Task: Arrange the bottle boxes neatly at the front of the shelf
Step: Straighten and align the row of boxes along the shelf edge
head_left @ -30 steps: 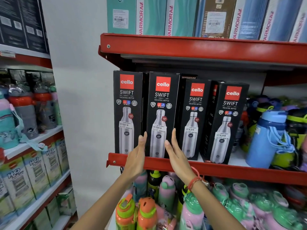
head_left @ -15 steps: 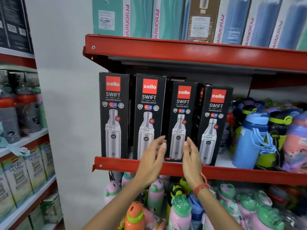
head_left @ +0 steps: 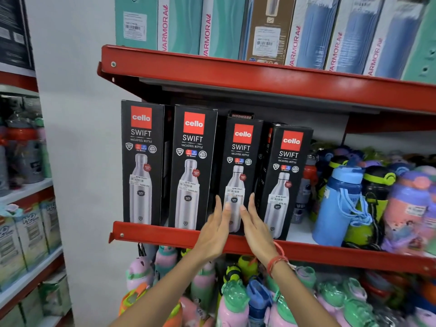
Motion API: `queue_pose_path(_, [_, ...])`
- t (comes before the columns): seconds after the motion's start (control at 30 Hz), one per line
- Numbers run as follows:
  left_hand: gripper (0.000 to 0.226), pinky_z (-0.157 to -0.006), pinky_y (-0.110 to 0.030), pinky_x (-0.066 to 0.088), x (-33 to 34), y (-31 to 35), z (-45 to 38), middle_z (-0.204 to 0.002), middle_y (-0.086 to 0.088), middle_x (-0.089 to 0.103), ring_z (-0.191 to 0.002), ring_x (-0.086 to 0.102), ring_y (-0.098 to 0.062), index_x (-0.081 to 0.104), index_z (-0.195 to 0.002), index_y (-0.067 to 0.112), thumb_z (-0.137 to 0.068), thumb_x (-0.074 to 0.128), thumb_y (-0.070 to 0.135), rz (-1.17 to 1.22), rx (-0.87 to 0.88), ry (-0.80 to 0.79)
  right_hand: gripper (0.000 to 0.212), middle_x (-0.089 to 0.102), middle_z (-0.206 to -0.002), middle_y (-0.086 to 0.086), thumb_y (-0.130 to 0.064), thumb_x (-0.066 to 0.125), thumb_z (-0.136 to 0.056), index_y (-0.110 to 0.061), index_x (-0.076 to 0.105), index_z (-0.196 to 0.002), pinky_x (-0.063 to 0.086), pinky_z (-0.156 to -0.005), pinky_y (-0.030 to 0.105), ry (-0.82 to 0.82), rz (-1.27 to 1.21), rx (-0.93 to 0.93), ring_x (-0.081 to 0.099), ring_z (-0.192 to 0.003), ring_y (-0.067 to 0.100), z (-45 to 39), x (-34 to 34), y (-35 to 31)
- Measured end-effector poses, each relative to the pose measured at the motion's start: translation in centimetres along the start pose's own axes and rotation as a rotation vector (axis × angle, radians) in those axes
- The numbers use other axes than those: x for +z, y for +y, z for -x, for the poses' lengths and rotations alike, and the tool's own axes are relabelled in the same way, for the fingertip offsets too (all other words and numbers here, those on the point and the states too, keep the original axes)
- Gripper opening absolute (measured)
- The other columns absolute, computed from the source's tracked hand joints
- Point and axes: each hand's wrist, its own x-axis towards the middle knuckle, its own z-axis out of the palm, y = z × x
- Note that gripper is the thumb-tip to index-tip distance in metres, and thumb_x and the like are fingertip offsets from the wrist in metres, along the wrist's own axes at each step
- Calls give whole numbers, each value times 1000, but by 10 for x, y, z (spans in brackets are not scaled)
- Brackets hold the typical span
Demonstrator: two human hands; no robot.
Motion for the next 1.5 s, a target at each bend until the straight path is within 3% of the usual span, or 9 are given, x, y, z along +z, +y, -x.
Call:
queue_pose_path(0.07, [85, -121, -43, 11, -5, -1, 7, -161, 6, 11, -149, 13, -19, -5, -150, 35, -78, 0, 80, -4, 16, 7, 57, 72, -93, 15, -56, 22, -97, -46, 1, -149, 45, -79, 41, -18, 20, -21, 66, -86, 25, 5, -3, 4])
queue_pose_path(0.13, [79, -120, -37, 10, -9, -1, 15, -160, 10, 12, -148, 14, -16, -2, -150, 36, -82, -1, 76, 0, 27, 6, 57, 45, -49, -1, -57, 23, -96, -46, 2, -148, 37, -56, 34, -9, 32, -56, 45, -47, 13, 7, -4, 9])
queue_pose_path(0.37, [70, -109, -25, 10, -13, 7, 28, -160, 10, 12, -147, 16, -15, 2, -150, 38, -87, 1, 67, 5, 9, -6, 54, 29, -48, -4, -56, 25, -97, -51, 5, -146, 30, -49, 30, 9, -7, -94, 31, -42, 10, 10, -2, 19])
queue_pose_path(0.53, [70, -112, -29, 16, -5, 3, 28, -158, 5, 27, -145, 25, -15, 19, -152, 26, -93, 11, 63, -66, 47, 133, 49, 47, -57, 6, -52, 30, -98, -49, 19, -146, 29, -46, 25, 35, -31, -154, 29, -37, 5, 8, -10, 29])
queue_pose_path(0.63, [55, -107, -28, 33, 9, 8, 31, -135, 0, 49, -126, 46, -13, 44, -139, 18, -99, 25, 50, -116, 219, 418, 38, 75, -93, 4, -44, 36, -98, -38, 50, -134, 42, -62, 25, 371, -75, -235, 48, -54, 0, 3, -18, 42])
queue_pose_path(0.73, [45, -106, -34, 40, 33, 25, 29, -134, 1, 49, -119, 49, -7, 43, -137, 18, -100, 32, 40, -46, 354, 262, 34, 60, -123, 9, -28, 46, -98, -17, 56, -129, 41, -88, 24, 635, -171, -193, 59, -98, 18, -2, -35, 51])
queue_pose_path(0.9, [69, -122, -37, 6, 77, 42, 11, -163, 2, 3, -150, 3, -17, -6, -153, 23, -98, 23, 55, 78, 114, -107, 64, 18, -160, 4, -44, 37, -98, -24, 10, -153, 16, -119, 42, 259, -264, 14, 18, -147, 24, -15, -50, 71])
queue_pose_path(1.2, [73, -117, -39, 17, 79, 37, 9, -159, -2, 25, -146, 25, -26, 7, -153, 25, -92, 13, 65, 22, 13, -94, 57, 19, -158, -8, -52, 28, -98, -59, -15, -135, 24, -113, 42, -6, -154, -38, 25, -144, 26, -3, -68, 69])
queue_pose_path(1.5, [78, -118, -36, 15, 69, 35, 20, -158, -4, 28, -146, 25, -19, 23, -151, 21, -90, 9, 69, 13, 12, -111, 60, 34, -147, 28, -45, 28, -101, -44, -9, -148, 32, -108, 48, 20, -94, -14, 40, -131, 42, 12, -71, 56])
